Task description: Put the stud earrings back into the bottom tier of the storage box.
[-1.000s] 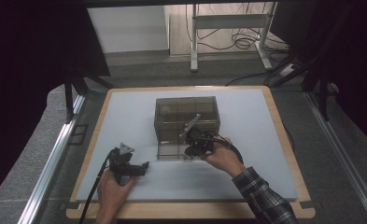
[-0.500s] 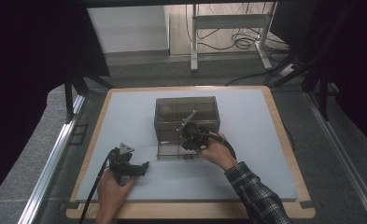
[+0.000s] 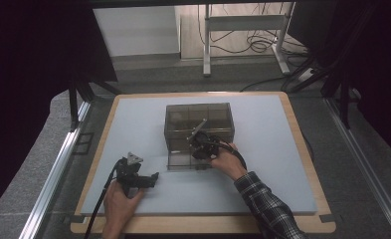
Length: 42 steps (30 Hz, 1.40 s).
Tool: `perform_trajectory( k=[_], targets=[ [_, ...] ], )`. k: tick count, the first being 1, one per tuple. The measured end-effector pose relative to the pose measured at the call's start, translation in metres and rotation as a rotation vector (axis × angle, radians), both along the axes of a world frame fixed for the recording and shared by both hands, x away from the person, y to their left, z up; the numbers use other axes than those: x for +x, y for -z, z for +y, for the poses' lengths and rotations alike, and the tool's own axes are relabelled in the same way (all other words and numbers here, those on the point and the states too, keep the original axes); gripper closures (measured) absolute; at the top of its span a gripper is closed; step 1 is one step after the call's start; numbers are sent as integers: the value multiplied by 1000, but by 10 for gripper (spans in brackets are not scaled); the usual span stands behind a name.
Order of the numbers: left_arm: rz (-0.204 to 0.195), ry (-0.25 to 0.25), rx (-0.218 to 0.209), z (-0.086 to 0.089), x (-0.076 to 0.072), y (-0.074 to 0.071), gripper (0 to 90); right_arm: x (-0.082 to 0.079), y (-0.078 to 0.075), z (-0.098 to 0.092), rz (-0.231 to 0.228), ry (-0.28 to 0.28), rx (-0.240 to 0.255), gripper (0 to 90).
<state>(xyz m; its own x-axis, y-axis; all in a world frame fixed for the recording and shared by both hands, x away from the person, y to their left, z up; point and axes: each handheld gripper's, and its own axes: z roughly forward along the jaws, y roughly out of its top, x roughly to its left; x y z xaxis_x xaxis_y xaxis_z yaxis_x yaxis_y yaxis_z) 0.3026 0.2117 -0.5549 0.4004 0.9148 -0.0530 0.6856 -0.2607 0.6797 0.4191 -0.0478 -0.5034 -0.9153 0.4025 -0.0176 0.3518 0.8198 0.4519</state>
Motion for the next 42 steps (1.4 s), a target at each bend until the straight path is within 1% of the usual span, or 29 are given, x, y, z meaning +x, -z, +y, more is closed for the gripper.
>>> perform_trajectory(
  k=[5, 7, 9, 13, 22, 30, 39, 42],
  targets=[
    [0, 0, 0, 0, 0, 0, 0, 1, 3, 1, 5, -4, -5, 832],
    [0, 0, 0, 0, 0, 0, 0, 1, 2, 1, 2, 1, 0, 807],
    [0, 0, 0, 0, 0, 0, 0, 1, -2, 0, -4, 2, 2, 805],
    [0, 0, 0, 0, 0, 0, 0, 2, -6, -1, -2, 5, 13, 805],
    [0, 0, 0, 0, 0, 0, 0, 0, -7, -4, 4, 5, 26, 770],
    [0, 0, 0, 0, 0, 0, 0, -6, -12, -5, -4, -7, 48, 717],
    [0, 0, 0, 0, 0, 0, 0, -13, -16, -5, -22, -16, 58, 661],
    [0, 0, 0, 0, 0, 0, 0, -14, -17, -5, -22, -18, 60, 647]
  ],
)
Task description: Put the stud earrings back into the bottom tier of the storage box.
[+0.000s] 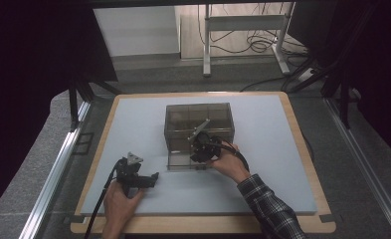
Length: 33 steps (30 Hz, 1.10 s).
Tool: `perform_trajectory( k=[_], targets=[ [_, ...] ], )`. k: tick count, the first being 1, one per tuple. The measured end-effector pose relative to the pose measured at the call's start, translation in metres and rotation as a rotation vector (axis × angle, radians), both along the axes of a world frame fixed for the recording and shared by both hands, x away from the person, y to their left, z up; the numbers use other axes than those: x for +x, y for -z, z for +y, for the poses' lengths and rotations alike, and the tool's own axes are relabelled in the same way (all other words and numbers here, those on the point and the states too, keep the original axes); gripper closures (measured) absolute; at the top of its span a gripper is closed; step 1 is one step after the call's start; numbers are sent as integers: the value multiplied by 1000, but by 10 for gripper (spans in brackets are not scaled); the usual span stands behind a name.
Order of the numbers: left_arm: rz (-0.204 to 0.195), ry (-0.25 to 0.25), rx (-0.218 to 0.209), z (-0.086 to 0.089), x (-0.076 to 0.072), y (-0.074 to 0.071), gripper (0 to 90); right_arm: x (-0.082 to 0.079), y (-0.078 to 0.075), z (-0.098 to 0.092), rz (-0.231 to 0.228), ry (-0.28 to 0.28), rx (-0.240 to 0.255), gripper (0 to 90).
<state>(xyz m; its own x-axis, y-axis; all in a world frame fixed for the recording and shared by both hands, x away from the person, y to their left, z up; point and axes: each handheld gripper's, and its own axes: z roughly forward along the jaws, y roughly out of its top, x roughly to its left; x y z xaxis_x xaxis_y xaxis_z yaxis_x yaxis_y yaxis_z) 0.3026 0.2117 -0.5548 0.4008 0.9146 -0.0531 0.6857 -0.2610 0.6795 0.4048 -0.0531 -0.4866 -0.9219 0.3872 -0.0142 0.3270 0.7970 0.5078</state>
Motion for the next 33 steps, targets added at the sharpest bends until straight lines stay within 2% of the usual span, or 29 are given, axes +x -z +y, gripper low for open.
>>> perform_trajectory(
  k=[16, 33],
  targets=[
    [0, -1, 0, 0, 0, 0, 0, -9, -3, -6, -15, 9, 20, 529],
    [-3, -3, -3, 0, 0, 0, 0, -22, -7, -21, -34, 39, 74, 286]
  ],
)
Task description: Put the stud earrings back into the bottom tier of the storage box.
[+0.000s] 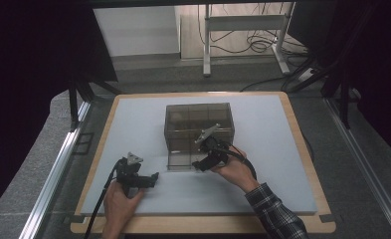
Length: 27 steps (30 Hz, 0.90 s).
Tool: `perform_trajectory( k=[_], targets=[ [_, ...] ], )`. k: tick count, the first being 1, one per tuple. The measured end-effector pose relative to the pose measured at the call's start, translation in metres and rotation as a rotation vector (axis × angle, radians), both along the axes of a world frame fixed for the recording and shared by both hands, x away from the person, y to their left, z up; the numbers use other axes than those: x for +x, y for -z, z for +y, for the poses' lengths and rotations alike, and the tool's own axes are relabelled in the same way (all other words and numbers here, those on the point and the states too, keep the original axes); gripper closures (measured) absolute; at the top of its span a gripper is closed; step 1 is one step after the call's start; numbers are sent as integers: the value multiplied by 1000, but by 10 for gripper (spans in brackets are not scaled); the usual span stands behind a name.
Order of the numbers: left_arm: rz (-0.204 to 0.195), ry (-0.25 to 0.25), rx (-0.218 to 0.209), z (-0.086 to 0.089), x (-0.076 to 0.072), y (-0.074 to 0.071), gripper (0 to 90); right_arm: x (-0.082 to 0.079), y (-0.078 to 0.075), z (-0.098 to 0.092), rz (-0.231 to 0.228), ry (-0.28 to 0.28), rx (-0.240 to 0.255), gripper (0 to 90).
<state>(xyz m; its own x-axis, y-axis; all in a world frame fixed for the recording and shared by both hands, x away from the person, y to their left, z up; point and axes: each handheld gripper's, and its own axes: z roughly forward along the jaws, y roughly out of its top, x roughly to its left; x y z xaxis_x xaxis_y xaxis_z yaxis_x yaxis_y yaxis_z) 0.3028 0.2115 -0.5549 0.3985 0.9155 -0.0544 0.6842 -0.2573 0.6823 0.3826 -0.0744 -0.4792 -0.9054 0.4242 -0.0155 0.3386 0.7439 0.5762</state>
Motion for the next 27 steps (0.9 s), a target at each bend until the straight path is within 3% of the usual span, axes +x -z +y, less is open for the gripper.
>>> perform_trajectory(
  k=[5, 27],
  targets=[
    [4, 6, 7, 1, 0, 0, 0, -5, 0, -2, 4, 3, 4, 251],
    [-1, -2, 0, 0, 0, 0, 0, -27, -4, -21, -54, 1, 41, 147]
  ],
)
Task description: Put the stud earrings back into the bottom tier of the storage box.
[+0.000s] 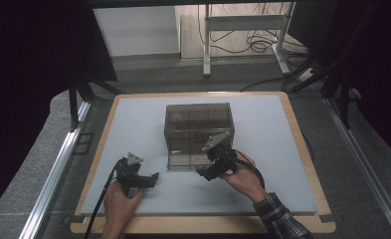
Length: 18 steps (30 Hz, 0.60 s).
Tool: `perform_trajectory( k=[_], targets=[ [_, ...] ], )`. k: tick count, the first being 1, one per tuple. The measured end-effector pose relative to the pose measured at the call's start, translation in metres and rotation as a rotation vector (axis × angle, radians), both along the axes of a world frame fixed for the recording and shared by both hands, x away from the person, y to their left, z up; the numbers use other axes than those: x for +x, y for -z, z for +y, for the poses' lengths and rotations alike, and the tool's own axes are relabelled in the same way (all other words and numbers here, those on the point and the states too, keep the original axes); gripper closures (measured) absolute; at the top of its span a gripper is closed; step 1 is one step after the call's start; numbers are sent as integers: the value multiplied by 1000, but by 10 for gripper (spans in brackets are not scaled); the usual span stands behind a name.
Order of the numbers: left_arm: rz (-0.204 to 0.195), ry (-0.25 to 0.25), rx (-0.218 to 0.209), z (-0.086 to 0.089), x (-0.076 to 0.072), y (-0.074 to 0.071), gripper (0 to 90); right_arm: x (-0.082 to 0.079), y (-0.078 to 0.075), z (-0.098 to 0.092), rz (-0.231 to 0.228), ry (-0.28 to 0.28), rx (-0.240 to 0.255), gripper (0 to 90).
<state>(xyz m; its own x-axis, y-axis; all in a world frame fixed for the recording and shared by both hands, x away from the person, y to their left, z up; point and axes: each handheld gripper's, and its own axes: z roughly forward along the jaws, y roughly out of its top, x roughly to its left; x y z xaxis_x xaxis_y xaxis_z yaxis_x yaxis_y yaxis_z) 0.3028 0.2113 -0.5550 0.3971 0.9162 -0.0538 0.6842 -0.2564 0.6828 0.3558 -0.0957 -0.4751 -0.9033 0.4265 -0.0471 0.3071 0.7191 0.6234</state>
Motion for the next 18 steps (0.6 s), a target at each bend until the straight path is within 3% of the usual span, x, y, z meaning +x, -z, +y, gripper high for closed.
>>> perform_trajectory(
  k=[18],
  targets=[
    [1, -3, -3, 0, 0, 0, 0, -15, 10, -16, -26, 0, 3, 104]
  ],
)
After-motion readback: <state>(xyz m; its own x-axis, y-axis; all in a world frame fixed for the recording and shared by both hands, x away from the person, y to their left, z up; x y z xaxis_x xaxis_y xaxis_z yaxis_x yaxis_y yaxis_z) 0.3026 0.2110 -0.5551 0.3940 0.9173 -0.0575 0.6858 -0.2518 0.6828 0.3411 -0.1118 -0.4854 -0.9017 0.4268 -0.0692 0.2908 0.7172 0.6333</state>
